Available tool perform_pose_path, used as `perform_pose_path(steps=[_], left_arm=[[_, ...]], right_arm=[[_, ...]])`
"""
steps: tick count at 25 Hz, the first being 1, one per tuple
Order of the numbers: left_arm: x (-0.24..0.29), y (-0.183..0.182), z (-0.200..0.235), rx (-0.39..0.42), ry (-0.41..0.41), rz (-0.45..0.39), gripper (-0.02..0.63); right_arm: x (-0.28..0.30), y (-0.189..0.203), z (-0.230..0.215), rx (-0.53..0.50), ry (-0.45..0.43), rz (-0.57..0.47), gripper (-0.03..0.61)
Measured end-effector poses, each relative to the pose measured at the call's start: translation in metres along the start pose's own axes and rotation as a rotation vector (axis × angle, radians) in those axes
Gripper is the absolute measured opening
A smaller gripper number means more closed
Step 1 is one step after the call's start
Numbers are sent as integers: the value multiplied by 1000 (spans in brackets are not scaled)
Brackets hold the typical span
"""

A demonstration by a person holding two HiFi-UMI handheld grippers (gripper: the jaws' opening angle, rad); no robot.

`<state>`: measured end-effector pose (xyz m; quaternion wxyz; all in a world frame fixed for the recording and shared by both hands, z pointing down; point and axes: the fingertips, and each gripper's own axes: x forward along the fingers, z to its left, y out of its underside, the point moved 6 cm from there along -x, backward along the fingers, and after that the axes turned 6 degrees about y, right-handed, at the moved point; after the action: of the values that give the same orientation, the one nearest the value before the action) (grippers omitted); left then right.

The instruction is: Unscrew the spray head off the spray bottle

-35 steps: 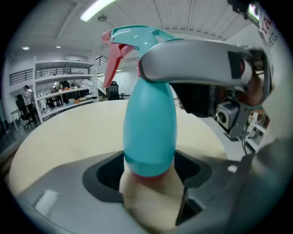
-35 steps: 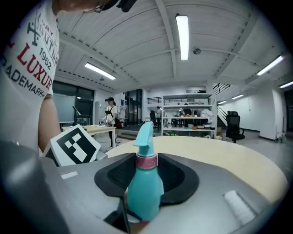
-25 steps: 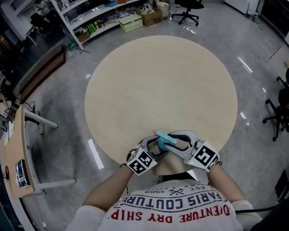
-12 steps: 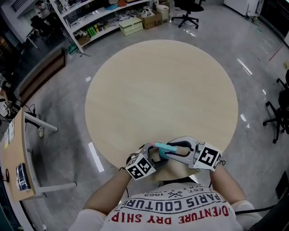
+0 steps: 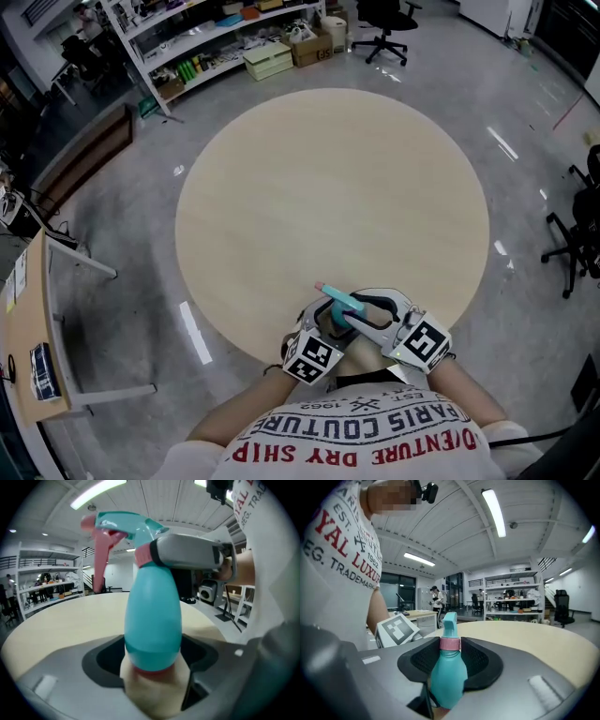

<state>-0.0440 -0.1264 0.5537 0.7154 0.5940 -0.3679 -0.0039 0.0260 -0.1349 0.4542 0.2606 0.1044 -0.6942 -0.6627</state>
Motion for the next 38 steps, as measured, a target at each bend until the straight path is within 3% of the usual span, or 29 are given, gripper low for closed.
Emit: perform_pose_path(steps=[4, 7, 12, 16, 25, 29, 33, 38], left_arm=[[3, -1, -2, -29, -51, 6, 365], [5, -1, -2, -38, -73, 7, 364], [7, -2, 0, -36, -71, 7, 365], [3, 0, 2, -15, -44, 12, 364], [3, 3, 23, -23, -31, 43, 364], [-4, 9, 25, 14, 28, 33, 365], [-6, 8, 30, 36, 60, 22, 365], [-7, 6, 31, 53, 100, 7, 365]], right_arm=[[-3, 2, 7, 5, 150, -23, 158], [1, 3, 7, -37, 212, 27, 155], [7, -1, 8, -109, 202, 57, 141], [5, -20, 7, -131, 144, 16, 138], [-12, -110, -34, 248, 85, -233, 138], [-27, -129, -67, 350, 48, -284, 138], [-24, -91, -108, 457, 73, -184, 137], [8, 7, -134, 540, 169, 78, 137]])
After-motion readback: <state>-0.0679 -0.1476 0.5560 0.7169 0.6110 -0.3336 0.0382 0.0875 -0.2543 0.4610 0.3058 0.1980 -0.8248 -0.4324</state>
